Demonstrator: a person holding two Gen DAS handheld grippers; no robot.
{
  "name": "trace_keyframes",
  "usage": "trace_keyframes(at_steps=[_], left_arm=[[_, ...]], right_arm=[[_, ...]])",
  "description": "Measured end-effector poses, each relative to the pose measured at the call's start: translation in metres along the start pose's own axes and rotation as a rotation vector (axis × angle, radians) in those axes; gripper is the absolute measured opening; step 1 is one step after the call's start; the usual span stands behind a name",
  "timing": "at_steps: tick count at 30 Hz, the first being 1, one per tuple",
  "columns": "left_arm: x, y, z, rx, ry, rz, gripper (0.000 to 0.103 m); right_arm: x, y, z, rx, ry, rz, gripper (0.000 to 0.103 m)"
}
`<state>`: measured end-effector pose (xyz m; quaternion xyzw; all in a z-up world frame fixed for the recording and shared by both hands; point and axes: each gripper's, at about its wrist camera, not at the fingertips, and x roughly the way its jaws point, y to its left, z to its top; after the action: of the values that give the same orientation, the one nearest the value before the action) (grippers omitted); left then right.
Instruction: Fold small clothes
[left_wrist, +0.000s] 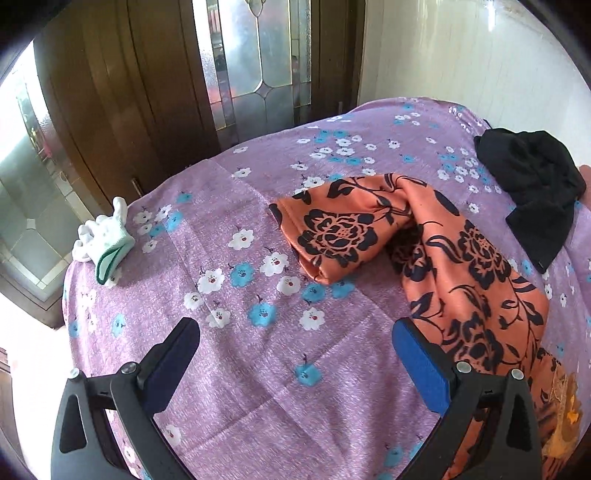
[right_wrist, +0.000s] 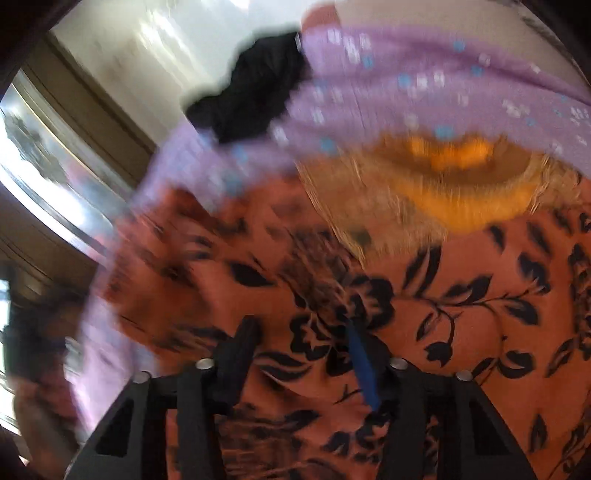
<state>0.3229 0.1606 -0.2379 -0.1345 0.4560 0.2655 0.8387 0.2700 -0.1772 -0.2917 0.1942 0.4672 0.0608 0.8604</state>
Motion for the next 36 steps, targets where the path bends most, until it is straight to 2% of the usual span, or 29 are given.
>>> trace_keyframes(at_steps=[3,7,8,11,14,15,16,18,20,21,23,25,28,30,32,34,36], left_arm=[[0.009,0.015,0.009,-0.035,0.011,0.017,0.103],[0.022,0.044,0.02,-0.119,0.038,0.036,0.103],[0.024,0.05,0.021,-0.132,0.042,0.038,0.103],[0.029,0.06,0.024,-0.144,0.056,0.01,0.099],[0.033,0.059,0.025,-0.136,0.068,-0.018,0.094],[0.035,0.058,0.026,-0.135,0.075,-0.049,0.087],[0.038,0.058,0.026,-0.139,0.087,-0.087,0.083],[0.045,0.055,0.028,-0.161,0.123,-0.193,0.066],[0.051,0.052,0.03,-0.185,0.155,-0.282,0.061],[0.053,0.05,0.032,-0.197,0.162,-0.322,0.061],[0.055,0.05,0.036,-0.217,0.161,-0.338,0.061],[0.059,0.063,0.039,-0.305,0.166,-0.35,0.061],[0.073,0.086,0.04,-0.444,0.199,-0.385,0.061],[0.081,0.097,0.038,-0.517,0.224,-0.442,0.061],[0.079,0.098,0.035,-0.548,0.219,-0.475,0.061],[0.08,0.092,0.035,-0.527,0.238,-0.512,0.062],[0.083,0.084,0.033,-0.511,0.272,-0.556,0.062]], right_arm=[[-0.01,0.006,0.003,0.009,-0.01,0.009,0.049],[-0.025,0.027,0.004,-0.046,-0.105,0.054,0.049],[-0.027,0.033,0.003,-0.048,-0.112,0.095,0.049],[-0.017,0.043,0.0,-0.017,-0.078,0.195,0.049],[0.01,0.046,0.0,0.001,-0.037,0.147,0.049],[0.021,0.044,0.0,0.01,-0.015,0.113,0.049],[0.033,0.039,0.003,0.028,-0.008,0.096,0.043],[0.035,0.034,0.01,0.054,-0.033,0.114,0.042],[0.031,0.032,0.012,0.085,-0.022,0.148,0.044],[0.026,0.03,0.012,0.09,-0.033,0.181,0.044],[0.013,0.032,0.011,0.057,-0.064,0.204,0.044],[-0.002,0.031,0.003,0.015,-0.077,0.203,0.044],[-0.019,0.021,-0.013,0.017,-0.068,0.206,0.044],[-0.022,0.012,-0.023,0.038,-0.065,0.214,0.048],[-0.02,0.005,-0.033,0.056,-0.058,0.216,0.05],[-0.013,-0.003,-0.045,0.089,-0.034,0.212,0.05],[-0.015,-0.006,-0.053,0.1,-0.096,0.232,0.05]])
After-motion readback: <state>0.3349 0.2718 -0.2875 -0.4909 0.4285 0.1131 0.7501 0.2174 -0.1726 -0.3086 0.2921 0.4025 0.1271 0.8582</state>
